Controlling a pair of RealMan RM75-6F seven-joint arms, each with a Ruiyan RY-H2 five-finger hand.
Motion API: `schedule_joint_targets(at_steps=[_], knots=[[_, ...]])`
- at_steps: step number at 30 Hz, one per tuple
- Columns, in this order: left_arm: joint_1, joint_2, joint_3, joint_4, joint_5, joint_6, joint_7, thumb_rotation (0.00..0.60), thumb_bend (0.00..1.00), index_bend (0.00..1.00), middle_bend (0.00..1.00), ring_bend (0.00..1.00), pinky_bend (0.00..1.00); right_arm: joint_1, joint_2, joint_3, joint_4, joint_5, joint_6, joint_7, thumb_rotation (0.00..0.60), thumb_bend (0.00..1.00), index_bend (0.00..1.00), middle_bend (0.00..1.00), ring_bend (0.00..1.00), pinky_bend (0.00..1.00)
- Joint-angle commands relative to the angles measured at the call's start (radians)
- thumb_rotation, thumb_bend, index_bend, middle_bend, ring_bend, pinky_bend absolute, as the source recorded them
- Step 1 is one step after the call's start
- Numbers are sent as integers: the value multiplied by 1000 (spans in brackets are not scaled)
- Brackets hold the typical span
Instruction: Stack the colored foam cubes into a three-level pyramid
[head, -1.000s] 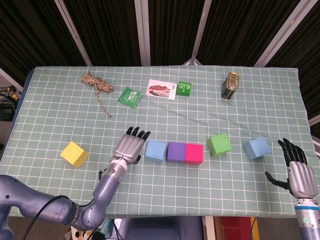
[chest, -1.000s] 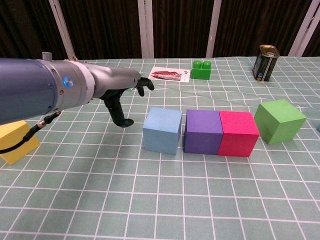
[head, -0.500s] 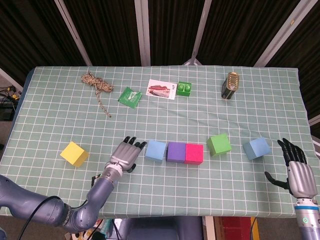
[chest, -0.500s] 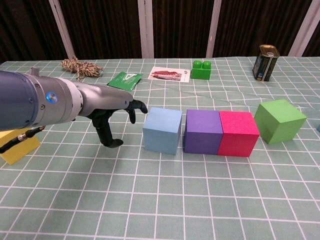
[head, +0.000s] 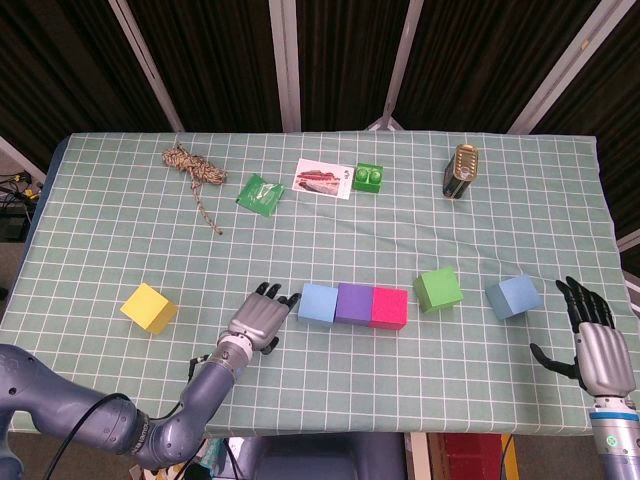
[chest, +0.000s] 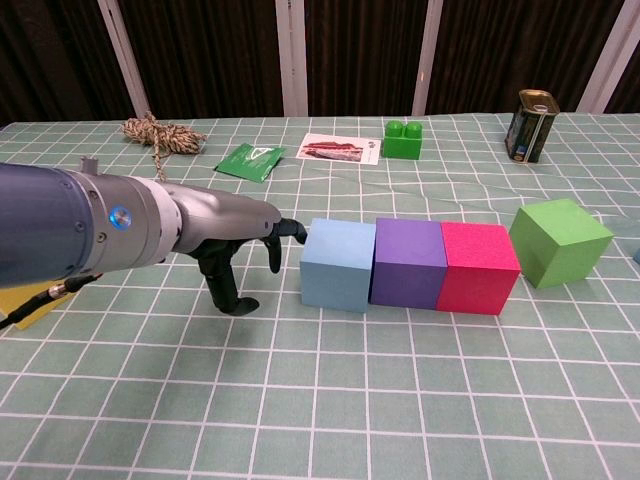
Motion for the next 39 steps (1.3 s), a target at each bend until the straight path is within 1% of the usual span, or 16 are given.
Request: schedule_joint_targets(at_steps=[1,10,14,19,23,25,27,30,34,36,39], knots=[[-5,-3,4,0,1,3,0,600,533,0,216,0,0,0,1,0,-1,0,-1,0,600,249,0,0,0,0],[-6,7,15,-2,-5,11,-22,600,533,0,222,0,0,0,2,-1,0,0,-2,3,600,249,0,0,0,0],[1,23,13,-20,13,12,-46,600,533,0,246,0,0,0,3,-2,-1,-2,-2,1,600,249,0,0,0,0],[17,58,5,-61,72,2,-94,600,531,0,278,0,0,0,1,-1,-2,0,-2,-1,600,249,0,0,0,0],[34,91,3,-107,157,-4,-137,600,526,0,284,0,0,1,1,-1,-3,2,-4,-1,600,249,0,0,0,0],[40,100,7,-121,191,-1,-147,600,500,1,275,0,0,1,1,-1,-3,2,-4,-1,600,249,0,0,0,0],[50,107,15,-132,234,10,-161,600,413,1,238,0,0,1,2,-1,-3,4,-6,0,600,249,0,0,0,0],[67,102,32,-128,289,44,-170,600,319,0,198,0,0,1,2,-1,-3,3,-5,-1,600,249,0,0,0,0],[87,77,49,-94,332,82,-183,600,304,0,170,0,0,0,2,-2,-4,-1,-2,-2,600,250,0,0,0,0],[93,73,48,-83,335,77,-197,600,290,0,122,0,0,0,2,-3,-4,-2,-2,-4,600,249,0,0,0,0],[99,71,50,-67,349,71,-208,600,252,0,82,0,0,0,2,-3,-4,-1,-4,-5,600,249,0,0,0,0]])
